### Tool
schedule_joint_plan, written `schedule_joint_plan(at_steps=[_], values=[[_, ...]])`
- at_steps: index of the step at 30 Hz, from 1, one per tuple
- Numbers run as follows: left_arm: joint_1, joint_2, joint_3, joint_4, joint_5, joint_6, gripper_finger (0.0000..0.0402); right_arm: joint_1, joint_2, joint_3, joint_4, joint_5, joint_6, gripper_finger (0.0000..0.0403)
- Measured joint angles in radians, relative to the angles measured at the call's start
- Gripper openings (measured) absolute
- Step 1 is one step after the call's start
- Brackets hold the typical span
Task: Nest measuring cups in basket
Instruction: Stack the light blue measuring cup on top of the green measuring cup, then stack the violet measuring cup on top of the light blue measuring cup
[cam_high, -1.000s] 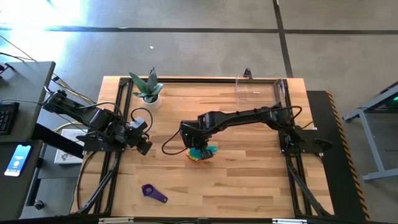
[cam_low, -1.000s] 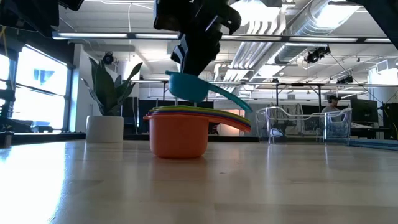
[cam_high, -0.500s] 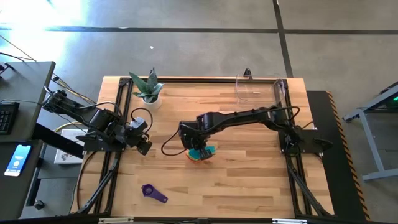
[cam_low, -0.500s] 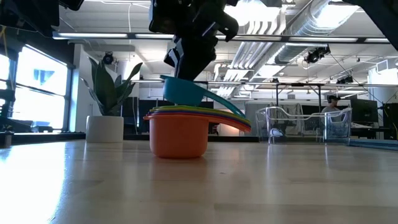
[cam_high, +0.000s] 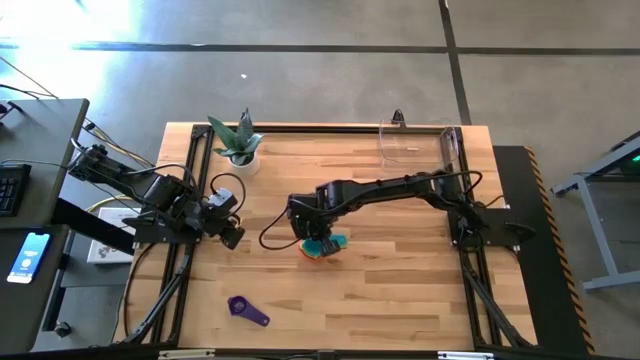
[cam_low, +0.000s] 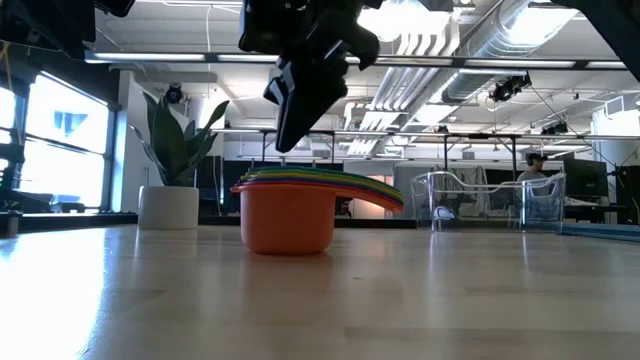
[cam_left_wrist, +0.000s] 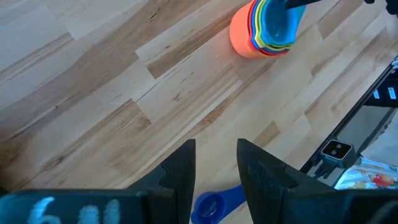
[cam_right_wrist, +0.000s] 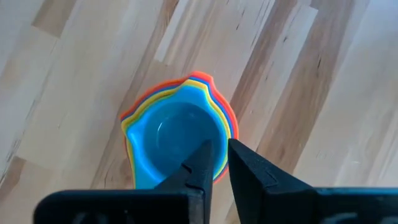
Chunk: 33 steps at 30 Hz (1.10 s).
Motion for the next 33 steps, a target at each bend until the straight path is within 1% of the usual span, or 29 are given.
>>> schedule_joint_plan(at_steps=[5, 9, 13, 15, 16, 20, 26, 31, 33], values=[[0.000, 0.000, 0.000, 0.000, 0.000, 0.000, 0.0106, 0.000, 0.000, 0.000, 0.004, 0.003, 0.000, 0.0058], [-0.001, 0.000, 0.000, 0.000, 0.000, 0.000, 0.0106, 0.000, 0.000, 0.001, -0.007, 0.003, 0.029, 0.0063], [-0.023, 0.012, 0.000, 0.024, 0.000, -0.003, 0.0106, 0.004, -0.001, 0.044, -0.118, 0.003, 0.080, 0.0064], [-0.047, 0.027, 0.000, 0.053, 0.001, -0.003, 0.0106, 0.009, -0.001, 0.081, -0.210, 0.002, 0.115, 0.0064], [-0.063, 0.039, 0.000, 0.068, 0.001, -0.009, 0.0106, 0.015, -0.001, 0.105, -0.251, 0.000, 0.130, 0.0064], [-0.140, 0.113, 0.000, 0.123, 0.005, -0.022, 0.0106, 0.044, -0.002, 0.185, -0.322, 0.016, 0.175, 0.0064], [-0.239, 0.240, 0.000, 0.146, 0.058, -0.088, 0.0106, 0.082, -0.002, 0.304, -0.354, 0.030, 0.265, 0.0064], [-0.299, 0.326, 0.000, 0.164, 0.061, -0.099, 0.0106, 0.106, -0.002, 0.391, -0.365, 0.031, 0.325, 0.0064], [-0.317, 0.358, 0.000, 0.165, 0.060, -0.099, 0.0106, 0.111, -0.011, 0.391, -0.333, 0.030, 0.354, 0.0064]])
